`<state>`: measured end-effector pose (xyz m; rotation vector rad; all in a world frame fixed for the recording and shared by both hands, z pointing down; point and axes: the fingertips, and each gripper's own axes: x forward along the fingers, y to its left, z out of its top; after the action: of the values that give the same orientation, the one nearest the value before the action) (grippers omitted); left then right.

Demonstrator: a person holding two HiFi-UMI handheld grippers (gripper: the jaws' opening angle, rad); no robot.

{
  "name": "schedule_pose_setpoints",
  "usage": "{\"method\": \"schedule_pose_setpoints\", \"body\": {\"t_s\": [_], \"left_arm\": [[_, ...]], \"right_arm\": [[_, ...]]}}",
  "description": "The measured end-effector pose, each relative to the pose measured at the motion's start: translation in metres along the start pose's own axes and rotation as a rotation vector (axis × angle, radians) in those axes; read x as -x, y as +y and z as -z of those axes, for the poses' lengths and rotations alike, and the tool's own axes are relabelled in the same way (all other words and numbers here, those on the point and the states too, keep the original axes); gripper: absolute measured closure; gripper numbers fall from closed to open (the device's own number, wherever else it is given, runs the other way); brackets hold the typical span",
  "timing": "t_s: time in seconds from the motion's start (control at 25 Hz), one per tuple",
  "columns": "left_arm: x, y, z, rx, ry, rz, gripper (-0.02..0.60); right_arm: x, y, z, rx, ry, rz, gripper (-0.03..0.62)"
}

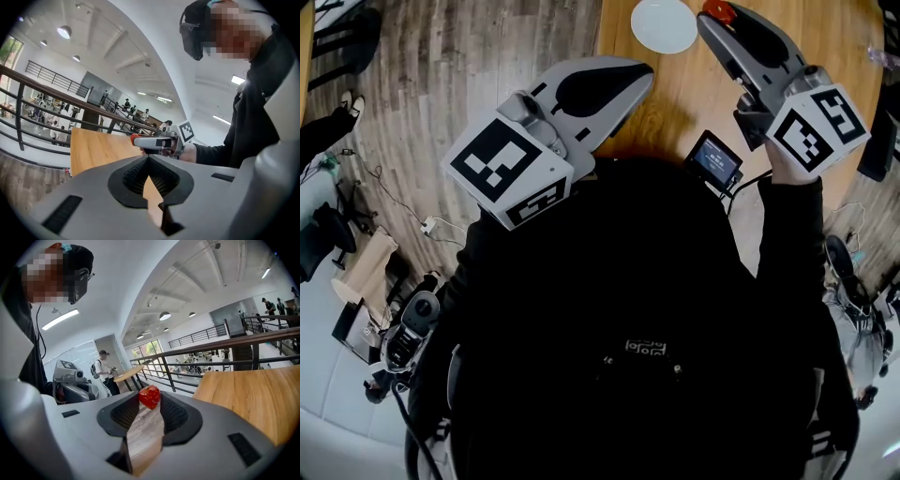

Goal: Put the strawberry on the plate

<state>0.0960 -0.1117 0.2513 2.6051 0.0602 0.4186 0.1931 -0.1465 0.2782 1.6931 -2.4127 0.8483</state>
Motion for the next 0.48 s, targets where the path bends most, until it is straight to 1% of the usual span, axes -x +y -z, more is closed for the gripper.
{"method": "schedule_pose_setpoints", "body": {"t_s": [0.08, 0.2, 0.24, 0.32, 0.4, 0.48], "left_arm": [[-0.009, -0.018, 0.003, -0.002, -0.007, 0.009, 0.583], [-0.024, -0.059, 0.006, -0.012, -0.024, 0.027, 0.581], [-0.025, -0.066, 0.006, -0.017, -0.027, 0.033, 0.582], [-0.019, -0.058, 0.005, -0.017, -0.029, 0.04, 0.581], [-0.006, -0.032, 0.006, -0.001, -0.035, 0.035, 0.582], [0.002, -0.012, 0.01, 0.014, -0.042, 0.023, 0.582]], "right_arm": [[0.017, -0.003, 0.006, 0.004, 0.01, 0.002, 0.444], [0.052, -0.008, 0.013, 0.014, 0.022, 0.009, 0.444], [0.055, -0.009, 0.014, 0.017, 0.031, 0.013, 0.444], [0.035, -0.011, 0.016, 0.02, 0.057, 0.018, 0.444], [-0.001, -0.013, 0.02, 0.021, 0.083, 0.013, 0.444], [-0.026, -0.016, 0.029, 0.019, 0.103, 0.006, 0.444]]}}
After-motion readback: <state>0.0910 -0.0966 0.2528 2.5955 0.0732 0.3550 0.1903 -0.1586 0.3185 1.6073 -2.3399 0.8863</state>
